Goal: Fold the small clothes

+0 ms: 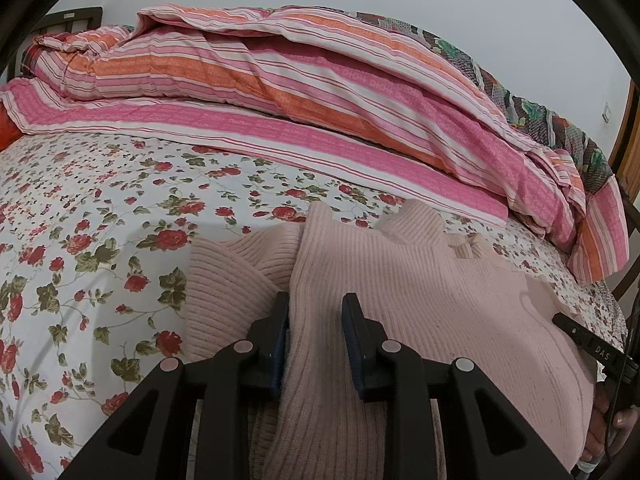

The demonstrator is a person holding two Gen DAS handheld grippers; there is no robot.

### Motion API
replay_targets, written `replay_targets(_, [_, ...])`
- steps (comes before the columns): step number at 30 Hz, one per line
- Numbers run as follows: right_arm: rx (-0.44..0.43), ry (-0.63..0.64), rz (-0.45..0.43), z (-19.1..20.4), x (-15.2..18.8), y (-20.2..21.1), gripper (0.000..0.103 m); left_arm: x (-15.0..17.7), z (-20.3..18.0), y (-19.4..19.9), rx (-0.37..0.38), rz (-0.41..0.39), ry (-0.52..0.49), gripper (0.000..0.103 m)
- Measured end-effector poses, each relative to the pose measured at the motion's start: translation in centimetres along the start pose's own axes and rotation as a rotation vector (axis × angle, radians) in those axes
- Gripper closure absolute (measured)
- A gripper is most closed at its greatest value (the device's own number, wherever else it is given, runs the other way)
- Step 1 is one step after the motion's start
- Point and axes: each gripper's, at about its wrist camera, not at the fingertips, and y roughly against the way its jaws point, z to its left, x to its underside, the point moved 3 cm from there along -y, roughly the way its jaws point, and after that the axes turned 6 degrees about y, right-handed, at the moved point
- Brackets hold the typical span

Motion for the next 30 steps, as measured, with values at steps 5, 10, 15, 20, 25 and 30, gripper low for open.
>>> replay_targets(5, [-0.007, -0.004, 0.000, 0.0, 0.0, 0.0, 0.086, 0.2, -0.8, 0.0, 0.016, 0.001, -0.027, 0.065])
replay_targets(10, [-0.013, -0.008, 0.000, -0.1, 0.0, 0.1, 0.085, 0.1, -0.8, 0.0, 0.019, -0.001, -0.027, 0.064])
replay_targets(15, [-0.087, -0.003, -0.050, 0.0, -0.4, 1.6, 0.071, -0.1, -0.8, 1.6, 0.033, -0.058, -0.032, 0.061])
replay_targets(20, [-0.065, 0.099, -0.189, 2.2, -1.3, 5.9, 0.045, -0.7, -0.7, 3.9, 0.071, -0.140, -0.048, 0.034])
replay_targets(25, [-0.144, 0.176, -0.135, 7.6, -0.7, 7.0, 0.044, -1.1, 0.1, 4.6, 0.056, -0.134, -0.049, 0.034])
replay_targets(30, [-0.147, 0.165, 0.038, 12.8, 1.4, 3.4, 0.043, -1.2, 3.5, 4.7, 0.038, -0.082, 0.021, 0.034])
